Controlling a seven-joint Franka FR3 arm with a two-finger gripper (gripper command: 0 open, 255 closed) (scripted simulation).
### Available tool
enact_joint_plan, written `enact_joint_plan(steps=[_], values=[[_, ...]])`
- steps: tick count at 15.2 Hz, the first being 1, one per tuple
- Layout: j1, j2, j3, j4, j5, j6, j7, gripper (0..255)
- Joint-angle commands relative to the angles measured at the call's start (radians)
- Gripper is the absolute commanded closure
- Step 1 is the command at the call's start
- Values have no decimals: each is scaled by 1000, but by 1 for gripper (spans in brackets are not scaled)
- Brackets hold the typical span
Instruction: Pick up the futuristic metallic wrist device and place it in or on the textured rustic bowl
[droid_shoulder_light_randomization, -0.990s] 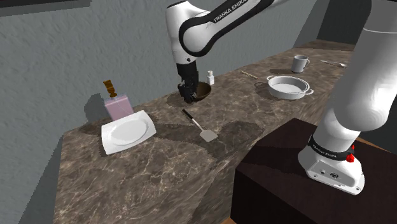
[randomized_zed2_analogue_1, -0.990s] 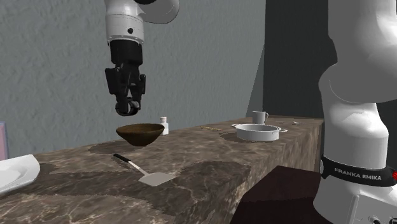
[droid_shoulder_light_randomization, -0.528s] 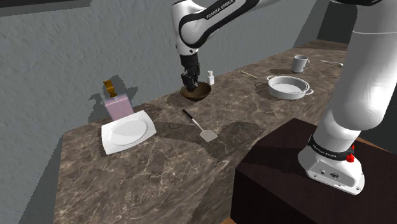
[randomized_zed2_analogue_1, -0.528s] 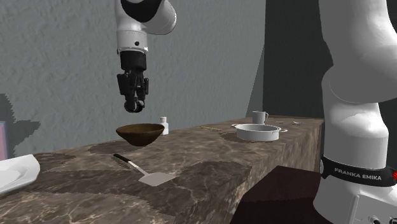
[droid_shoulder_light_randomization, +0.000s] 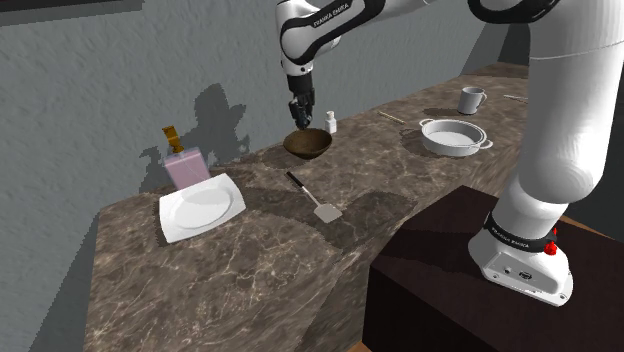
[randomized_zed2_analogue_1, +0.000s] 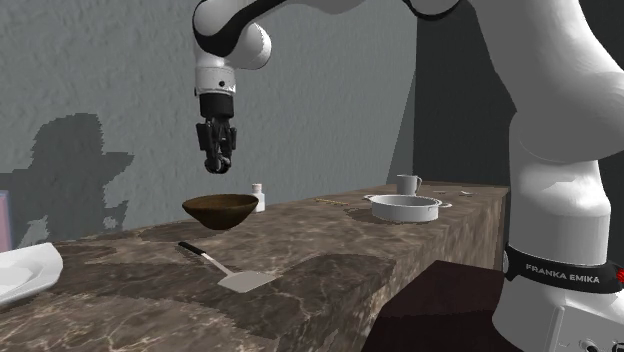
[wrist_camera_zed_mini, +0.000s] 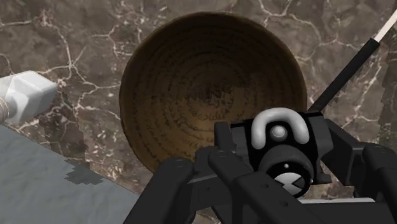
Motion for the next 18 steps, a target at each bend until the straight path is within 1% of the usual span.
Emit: enact_joint_plan(steps=[1,14,18], values=[[-27,62,-17,89,-2,-25,-48,255],[-26,118,-22,-7,-13,125,-37,255],[-26,118,-22,-7,-13,127,-37,255]])
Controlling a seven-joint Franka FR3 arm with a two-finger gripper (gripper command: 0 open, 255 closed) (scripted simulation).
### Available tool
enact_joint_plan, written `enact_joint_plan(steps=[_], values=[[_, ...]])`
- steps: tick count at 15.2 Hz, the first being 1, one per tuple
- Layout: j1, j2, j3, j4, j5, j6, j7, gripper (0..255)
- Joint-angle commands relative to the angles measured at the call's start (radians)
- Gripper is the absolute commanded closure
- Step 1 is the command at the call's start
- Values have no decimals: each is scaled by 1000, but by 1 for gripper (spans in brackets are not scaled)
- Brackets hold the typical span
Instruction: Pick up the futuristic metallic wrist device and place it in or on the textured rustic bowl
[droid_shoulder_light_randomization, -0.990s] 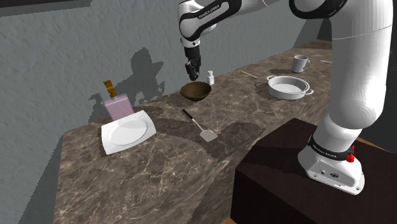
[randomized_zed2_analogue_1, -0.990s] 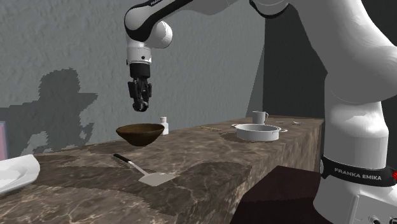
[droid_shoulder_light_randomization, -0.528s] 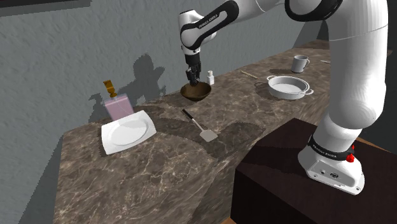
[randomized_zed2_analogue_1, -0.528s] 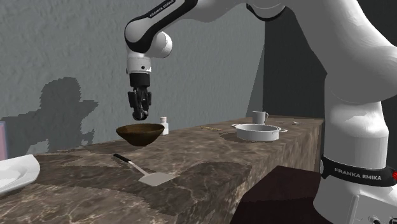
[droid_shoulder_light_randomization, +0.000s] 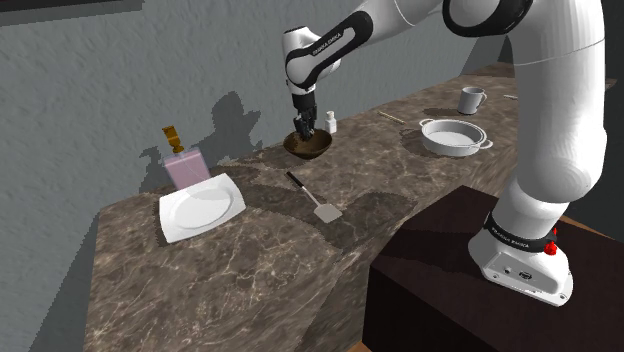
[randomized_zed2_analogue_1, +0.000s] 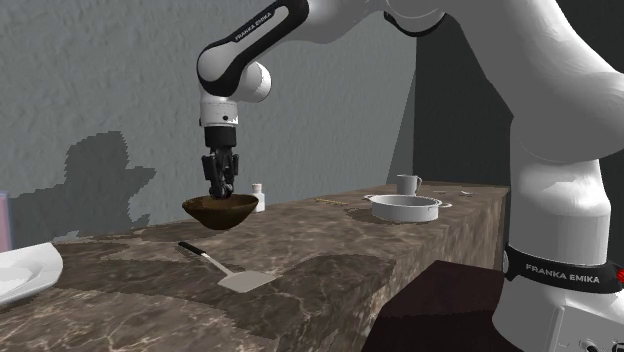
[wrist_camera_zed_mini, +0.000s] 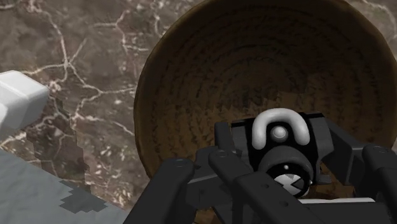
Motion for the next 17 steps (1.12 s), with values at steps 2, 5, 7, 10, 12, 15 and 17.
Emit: enact_joint_plan(steps=[2,5,7,10,12,15,17], values=[[0,0,0,0,0,1,0,255],[0,0,0,0,0,1,0,0],[0,0,0,0,0,1,0,0],[0,0,0,0,0,1,0,0],[0,-24,2,32,5,-56,-3,0],[1,-42,4,67,8,-108,-6,0],[1,-42,4,67,8,-108,-6,0]])
